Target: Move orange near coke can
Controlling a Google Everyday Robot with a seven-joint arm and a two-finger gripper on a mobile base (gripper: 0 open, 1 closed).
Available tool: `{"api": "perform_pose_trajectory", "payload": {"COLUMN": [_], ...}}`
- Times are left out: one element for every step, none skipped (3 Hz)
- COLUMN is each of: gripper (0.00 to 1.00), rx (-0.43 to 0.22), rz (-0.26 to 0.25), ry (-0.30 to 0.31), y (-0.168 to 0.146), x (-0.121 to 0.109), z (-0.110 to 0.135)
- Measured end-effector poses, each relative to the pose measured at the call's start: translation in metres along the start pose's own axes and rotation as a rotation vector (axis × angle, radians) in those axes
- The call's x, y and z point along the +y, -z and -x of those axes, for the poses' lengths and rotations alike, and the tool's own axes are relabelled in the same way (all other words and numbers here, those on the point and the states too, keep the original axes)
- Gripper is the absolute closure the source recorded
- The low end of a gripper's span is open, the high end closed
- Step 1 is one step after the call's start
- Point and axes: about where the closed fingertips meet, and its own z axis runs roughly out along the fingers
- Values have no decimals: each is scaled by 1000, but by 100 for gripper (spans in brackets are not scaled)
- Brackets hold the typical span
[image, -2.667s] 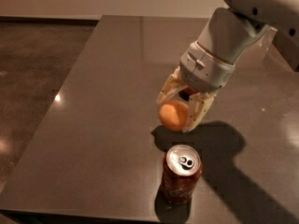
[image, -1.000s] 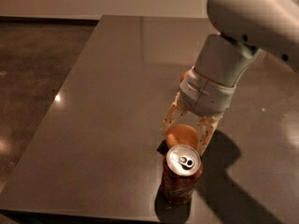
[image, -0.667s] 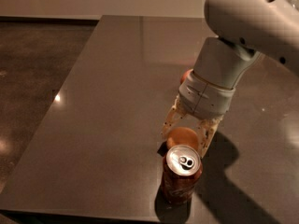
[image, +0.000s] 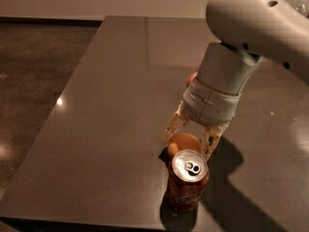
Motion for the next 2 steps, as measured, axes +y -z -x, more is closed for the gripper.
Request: {"api": "perform_pose_trajectory", "payload": {"gripper": [0, 0], "rx": [12, 12], "rz": [-19, -19], "ry": [1, 1], "y": [0, 0], "x": [-5, -5], "z": [-2, -2]}}
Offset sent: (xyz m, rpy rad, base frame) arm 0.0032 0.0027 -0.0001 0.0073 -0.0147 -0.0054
